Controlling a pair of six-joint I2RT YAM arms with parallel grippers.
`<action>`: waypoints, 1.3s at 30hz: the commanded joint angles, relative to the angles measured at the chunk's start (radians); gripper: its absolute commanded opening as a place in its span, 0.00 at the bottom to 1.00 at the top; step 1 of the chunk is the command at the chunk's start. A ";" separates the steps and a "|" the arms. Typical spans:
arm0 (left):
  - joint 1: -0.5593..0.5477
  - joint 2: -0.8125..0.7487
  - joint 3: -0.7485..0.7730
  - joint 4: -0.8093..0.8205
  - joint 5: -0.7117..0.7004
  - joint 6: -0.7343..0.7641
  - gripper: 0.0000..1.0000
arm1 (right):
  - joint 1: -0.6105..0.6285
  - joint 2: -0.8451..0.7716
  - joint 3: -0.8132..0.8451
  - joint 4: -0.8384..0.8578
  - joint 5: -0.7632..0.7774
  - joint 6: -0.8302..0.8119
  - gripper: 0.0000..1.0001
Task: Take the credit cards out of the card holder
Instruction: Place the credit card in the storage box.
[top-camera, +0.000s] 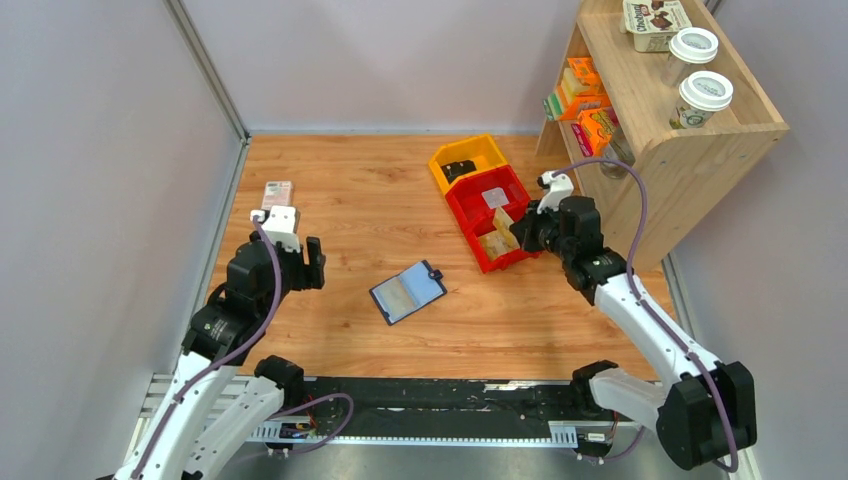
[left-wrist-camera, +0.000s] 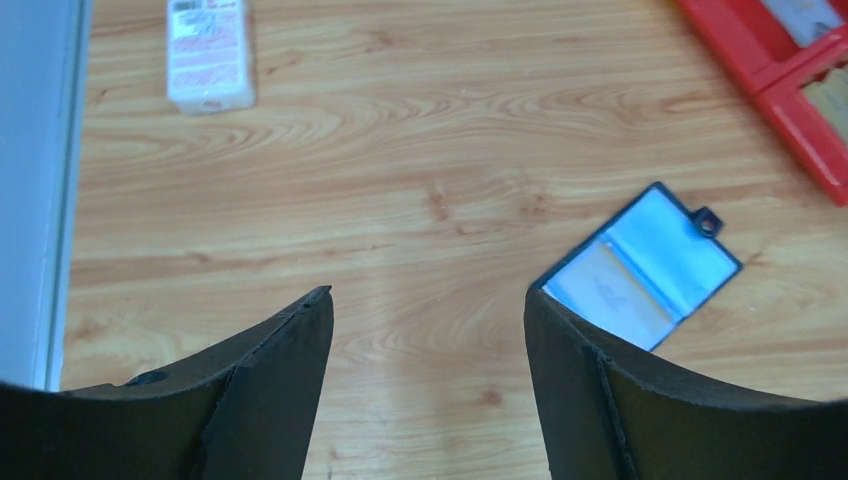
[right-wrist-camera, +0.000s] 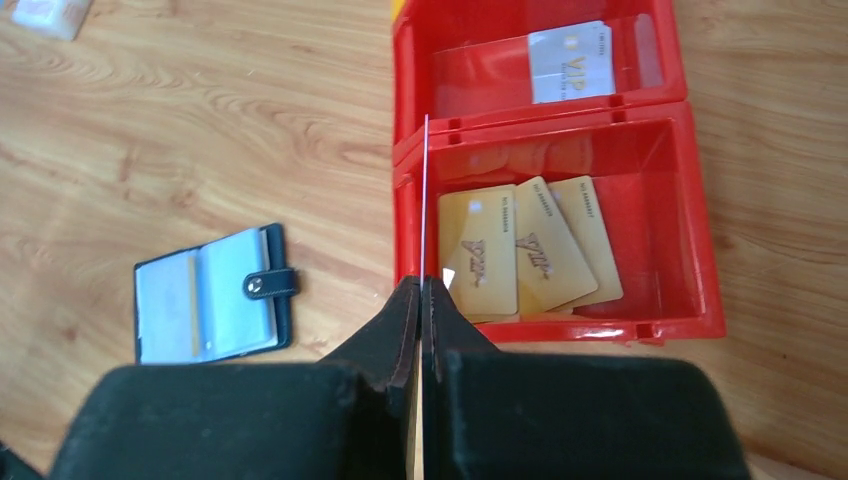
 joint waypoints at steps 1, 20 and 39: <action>0.012 -0.006 -0.040 0.071 -0.143 -0.021 0.78 | -0.026 0.050 -0.023 0.198 0.042 0.030 0.00; 0.074 -0.003 -0.068 0.083 -0.232 -0.028 0.87 | -0.035 0.214 -0.109 0.335 -0.024 0.097 0.00; 0.075 0.029 -0.068 0.090 -0.175 -0.016 0.97 | -0.023 0.254 -0.063 0.282 0.085 0.101 0.54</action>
